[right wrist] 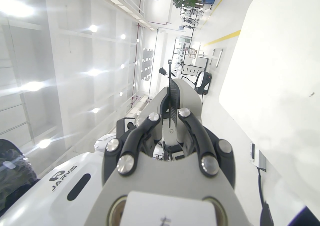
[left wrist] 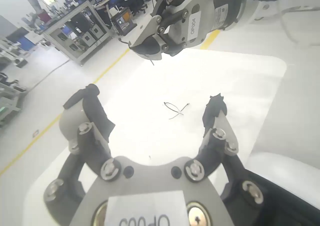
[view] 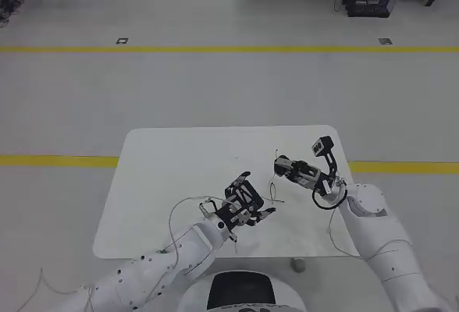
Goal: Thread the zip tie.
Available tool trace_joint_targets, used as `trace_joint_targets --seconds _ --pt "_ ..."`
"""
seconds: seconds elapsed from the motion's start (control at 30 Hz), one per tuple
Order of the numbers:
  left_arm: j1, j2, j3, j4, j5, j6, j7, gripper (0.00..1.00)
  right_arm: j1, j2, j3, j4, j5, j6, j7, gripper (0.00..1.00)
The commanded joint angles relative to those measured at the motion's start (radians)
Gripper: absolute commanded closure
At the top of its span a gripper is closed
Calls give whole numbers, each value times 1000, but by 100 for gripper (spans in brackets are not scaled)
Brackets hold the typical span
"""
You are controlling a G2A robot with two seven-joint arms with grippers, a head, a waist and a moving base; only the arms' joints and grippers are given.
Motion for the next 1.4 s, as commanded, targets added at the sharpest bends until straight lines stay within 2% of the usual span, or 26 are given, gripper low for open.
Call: trace_joint_targets --seconds 0.0,0.23,0.43,0.73,1.07,1.13,1.2,1.37 --pt "2 -1 -6 5 8 -7 -3 0 -1 1 -1 -1 -3 -5 0 100" --pt "16 -11 -18 2 25 9 3 0 -1 3 -6 -5 -16 -18 1 100" --pt "28 -20 -22 -1 41 17 39 0 2 3 -19 -2 -21 -20 0 100" --pt "30 -22 -22 2 47 10 53 0 5 3 -17 -7 -32 -22 -4 100" --pt "46 -31 -41 8 59 -6 69 0 -9 5 -27 -40 -53 -6 -45 100" --pt "55 -32 -50 6 32 -14 73 0 -9 5 -27 -40 -51 -7 -49 100" --pt "64 -35 -64 6 -46 -34 81 0 -9 6 -26 -41 -49 -11 -55 100" --pt "77 -40 -108 34 -287 -132 112 0 -12 6 -23 -39 -37 -20 -61 100"
